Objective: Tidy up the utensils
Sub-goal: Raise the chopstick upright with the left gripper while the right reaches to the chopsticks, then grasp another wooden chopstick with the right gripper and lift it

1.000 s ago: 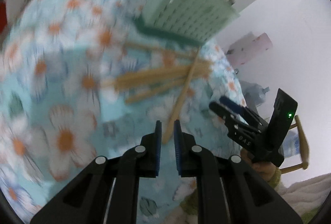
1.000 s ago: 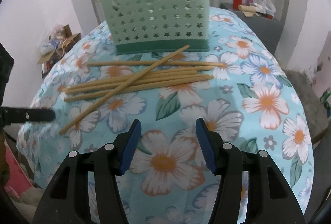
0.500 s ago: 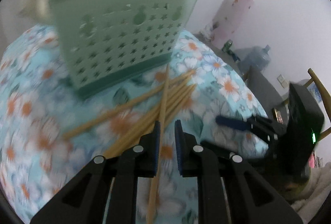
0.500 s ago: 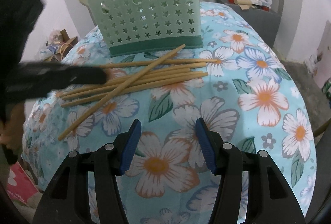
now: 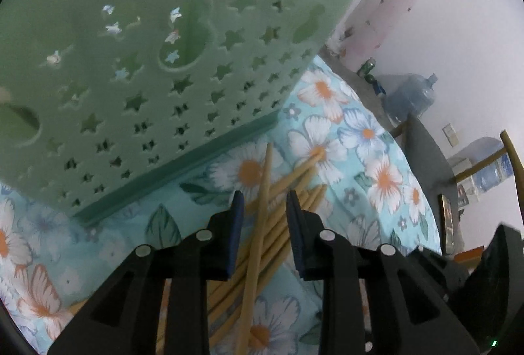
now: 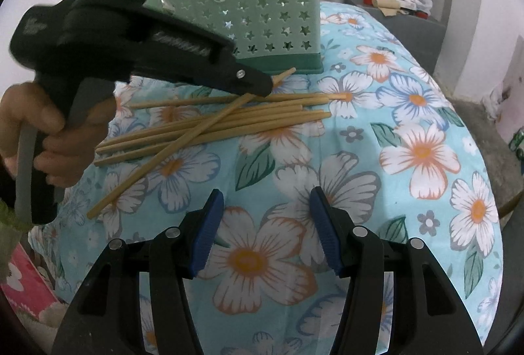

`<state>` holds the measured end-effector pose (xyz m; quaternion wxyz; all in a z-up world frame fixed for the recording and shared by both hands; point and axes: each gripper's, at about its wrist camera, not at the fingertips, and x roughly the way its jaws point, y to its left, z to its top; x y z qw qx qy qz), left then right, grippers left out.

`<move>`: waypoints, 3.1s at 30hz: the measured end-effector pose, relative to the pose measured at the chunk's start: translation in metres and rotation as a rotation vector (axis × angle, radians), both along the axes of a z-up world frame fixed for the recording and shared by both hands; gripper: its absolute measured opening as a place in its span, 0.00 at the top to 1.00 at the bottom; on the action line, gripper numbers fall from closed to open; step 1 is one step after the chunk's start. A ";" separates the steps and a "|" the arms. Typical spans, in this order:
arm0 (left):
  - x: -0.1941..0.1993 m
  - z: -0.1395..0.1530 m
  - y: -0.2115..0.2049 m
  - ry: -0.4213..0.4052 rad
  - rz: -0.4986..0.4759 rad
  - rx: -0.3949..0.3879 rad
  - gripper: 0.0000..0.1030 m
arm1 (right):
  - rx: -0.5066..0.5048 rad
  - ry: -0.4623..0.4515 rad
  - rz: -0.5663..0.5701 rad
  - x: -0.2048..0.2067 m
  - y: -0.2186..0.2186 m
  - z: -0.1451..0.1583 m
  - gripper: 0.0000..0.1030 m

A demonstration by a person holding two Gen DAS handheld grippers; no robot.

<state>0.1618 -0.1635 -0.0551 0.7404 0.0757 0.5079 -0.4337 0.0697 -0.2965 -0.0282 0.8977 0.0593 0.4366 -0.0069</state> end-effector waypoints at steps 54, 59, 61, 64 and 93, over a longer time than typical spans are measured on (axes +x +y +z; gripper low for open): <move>-0.031 0.101 0.182 -0.116 0.372 -0.408 0.94 | 0.687 0.113 -0.177 0.069 -0.057 -0.023 0.82; -0.029 0.098 0.184 -0.112 0.377 -0.417 0.94 | 0.671 0.108 -0.186 0.070 -0.053 -0.022 0.82; -0.030 0.099 0.185 -0.114 0.381 -0.418 0.94 | 0.662 0.103 -0.185 0.068 -0.055 -0.018 0.82; -0.030 0.099 0.187 -0.115 0.385 -0.418 0.94 | 0.649 0.088 -0.175 0.062 -0.050 -0.010 0.83; -0.057 0.163 0.195 -0.228 0.375 -0.515 0.94 | 0.235 -0.338 0.040 0.009 -0.010 0.115 0.96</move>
